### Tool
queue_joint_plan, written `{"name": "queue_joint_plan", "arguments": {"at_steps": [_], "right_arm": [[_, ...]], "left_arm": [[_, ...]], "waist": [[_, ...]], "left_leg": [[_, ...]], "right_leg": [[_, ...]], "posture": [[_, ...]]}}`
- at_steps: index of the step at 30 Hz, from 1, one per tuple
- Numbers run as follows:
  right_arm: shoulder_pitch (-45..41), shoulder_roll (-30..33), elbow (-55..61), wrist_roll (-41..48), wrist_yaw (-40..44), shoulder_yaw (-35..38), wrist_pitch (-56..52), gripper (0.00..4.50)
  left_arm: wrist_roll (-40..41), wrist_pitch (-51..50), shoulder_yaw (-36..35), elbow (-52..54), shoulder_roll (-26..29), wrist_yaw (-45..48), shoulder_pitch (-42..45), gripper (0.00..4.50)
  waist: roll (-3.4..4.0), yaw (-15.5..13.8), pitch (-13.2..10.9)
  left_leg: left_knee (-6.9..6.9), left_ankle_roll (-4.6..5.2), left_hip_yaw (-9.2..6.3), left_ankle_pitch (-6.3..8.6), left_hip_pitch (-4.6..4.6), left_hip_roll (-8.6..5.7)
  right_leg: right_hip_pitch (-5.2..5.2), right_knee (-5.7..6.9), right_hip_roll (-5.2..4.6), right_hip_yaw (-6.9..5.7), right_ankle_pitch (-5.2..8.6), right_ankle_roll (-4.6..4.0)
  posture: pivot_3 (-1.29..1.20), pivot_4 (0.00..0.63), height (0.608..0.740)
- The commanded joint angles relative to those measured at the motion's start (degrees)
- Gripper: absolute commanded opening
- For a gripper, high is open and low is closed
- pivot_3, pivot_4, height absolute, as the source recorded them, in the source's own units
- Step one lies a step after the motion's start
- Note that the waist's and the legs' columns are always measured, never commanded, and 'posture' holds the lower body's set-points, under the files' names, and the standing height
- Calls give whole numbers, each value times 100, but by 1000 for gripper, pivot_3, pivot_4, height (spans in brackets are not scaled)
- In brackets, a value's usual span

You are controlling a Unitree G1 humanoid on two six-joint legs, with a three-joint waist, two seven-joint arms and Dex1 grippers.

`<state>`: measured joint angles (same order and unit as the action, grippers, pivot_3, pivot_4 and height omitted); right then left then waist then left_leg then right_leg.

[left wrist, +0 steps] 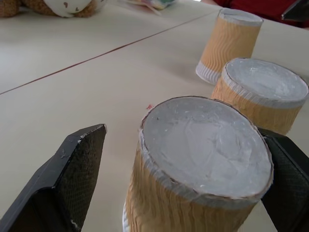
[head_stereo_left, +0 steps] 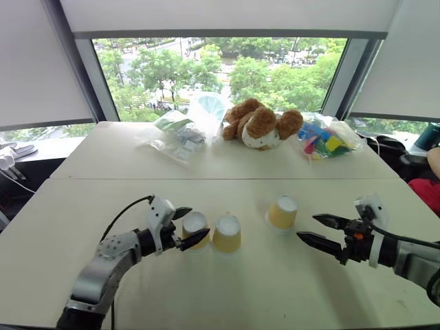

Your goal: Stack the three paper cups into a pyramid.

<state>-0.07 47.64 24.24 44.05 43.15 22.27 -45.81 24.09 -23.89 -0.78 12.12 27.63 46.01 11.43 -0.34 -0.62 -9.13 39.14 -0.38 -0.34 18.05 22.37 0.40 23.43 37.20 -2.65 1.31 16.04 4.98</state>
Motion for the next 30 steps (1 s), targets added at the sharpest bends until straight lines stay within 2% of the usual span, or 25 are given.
{"name": "queue_joint_plan", "arguments": {"at_steps": [1,8,16,20,26,30], "right_arm": [[-192,-61,-124,-86,-68,101,229,4500],[-674,-365,-731,-319,-163,-168,507,4500],[-937,-492,-1088,-491,-40,-443,704,4500],[-883,-479,-1098,-526,-67,-401,739,4500],[-957,-582,-1175,-538,-100,-491,759,4500],[-1122,-663,-1321,-634,15,-732,816,4500]], "left_arm": [[559,-419,-602,655,387,67,-154,4456],[1514,-1413,-1387,1719,1361,260,-905,4456],[1593,-1407,-1443,1847,1276,-58,-1071,4456],[1829,-1599,-1638,2069,1504,97,-1414,4456],[2664,-2222,-2094,2512,2174,271,-1520,4456],[3492,-2672,-2265,2893,2624,170,-1199,4456]], "waist": [[0,12,0],[1,8,0],[1,-1,0],[1,14,0],[2,1,-1],[2,-2,-1]], "left_leg": [[0,0,0,0,0,3],[-3,0,2,0,-1,6],[-4,0,1,0,0,0],[-6,0,1,0,0,4],[-8,0,1,0,0,7],[-8,-1,2,0,0,4]], "right_leg": [[0,0,0,0,0,0],[1,-2,-2,2,0,-1],[0,-5,-6,1,1,-1],[1,-6,-5,2,1,-1],[1,-8,-5,2,1,-3],[1,-9,-9,3,1,-3]], "posture": [[0,150,740],[0,150,740],[0,150,740],[0,150,740],[0,150,740],[0,150,740]]}}
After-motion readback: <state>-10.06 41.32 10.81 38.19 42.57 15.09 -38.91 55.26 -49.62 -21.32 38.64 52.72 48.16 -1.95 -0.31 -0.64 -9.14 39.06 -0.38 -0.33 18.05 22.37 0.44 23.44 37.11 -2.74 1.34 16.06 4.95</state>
